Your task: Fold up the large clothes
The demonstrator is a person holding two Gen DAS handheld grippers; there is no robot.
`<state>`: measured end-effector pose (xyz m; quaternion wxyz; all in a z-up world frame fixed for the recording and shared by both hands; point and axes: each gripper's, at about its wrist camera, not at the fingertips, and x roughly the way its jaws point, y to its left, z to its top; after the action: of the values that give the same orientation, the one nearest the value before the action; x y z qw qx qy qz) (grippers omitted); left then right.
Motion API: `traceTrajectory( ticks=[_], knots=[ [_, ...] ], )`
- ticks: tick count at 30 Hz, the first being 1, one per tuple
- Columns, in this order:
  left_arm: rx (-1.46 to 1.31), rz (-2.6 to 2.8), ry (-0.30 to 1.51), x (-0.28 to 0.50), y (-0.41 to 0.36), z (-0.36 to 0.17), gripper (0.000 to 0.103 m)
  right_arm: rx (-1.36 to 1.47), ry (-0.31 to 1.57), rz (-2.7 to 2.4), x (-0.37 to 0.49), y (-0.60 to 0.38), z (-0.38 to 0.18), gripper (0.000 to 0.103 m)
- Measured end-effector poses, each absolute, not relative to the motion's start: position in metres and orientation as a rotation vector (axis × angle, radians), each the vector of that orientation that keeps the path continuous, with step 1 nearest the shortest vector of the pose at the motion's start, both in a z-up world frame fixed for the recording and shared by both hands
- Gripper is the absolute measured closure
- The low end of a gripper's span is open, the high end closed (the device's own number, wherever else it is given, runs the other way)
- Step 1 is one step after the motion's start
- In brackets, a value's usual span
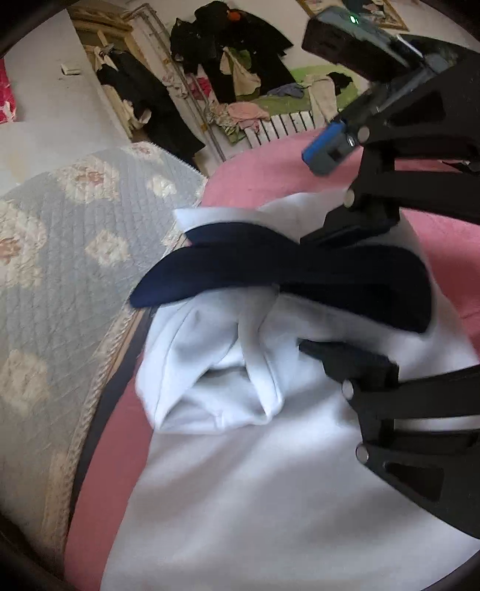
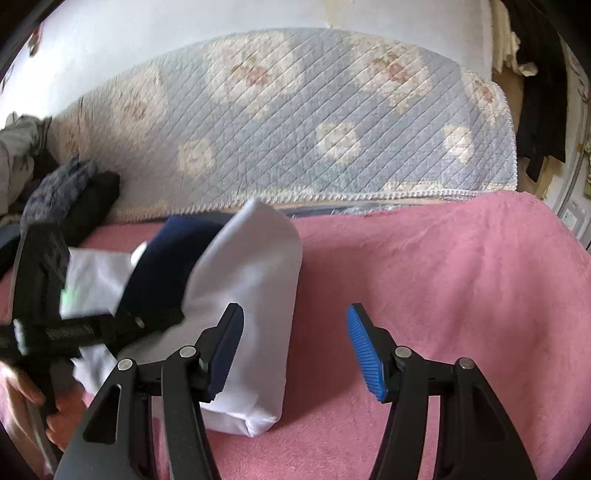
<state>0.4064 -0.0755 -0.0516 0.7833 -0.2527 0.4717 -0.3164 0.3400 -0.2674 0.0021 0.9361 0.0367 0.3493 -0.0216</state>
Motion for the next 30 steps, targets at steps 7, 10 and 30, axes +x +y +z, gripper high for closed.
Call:
traceTrajectory(
  ticks=[7, 10, 30],
  knots=[
    [-0.475, -0.556, 0.918, 0.406, -0.046, -0.021, 0.031, 0.067, 0.756, 0.016, 0.348, -0.242, -0.006, 0.042],
    [-0.472, -0.53, 0.968, 0.419, -0.05, -0.034, 0.038, 0.06, 0.735, 0.057, 0.346, -0.232, 0.003, 0.042],
    [-0.271, -0.392, 0.878, 0.353, 0.025, 0.01, 0.036, -0.033, 0.819, 0.011, 0.349, -0.212, -0.003, 0.026]
  ],
)
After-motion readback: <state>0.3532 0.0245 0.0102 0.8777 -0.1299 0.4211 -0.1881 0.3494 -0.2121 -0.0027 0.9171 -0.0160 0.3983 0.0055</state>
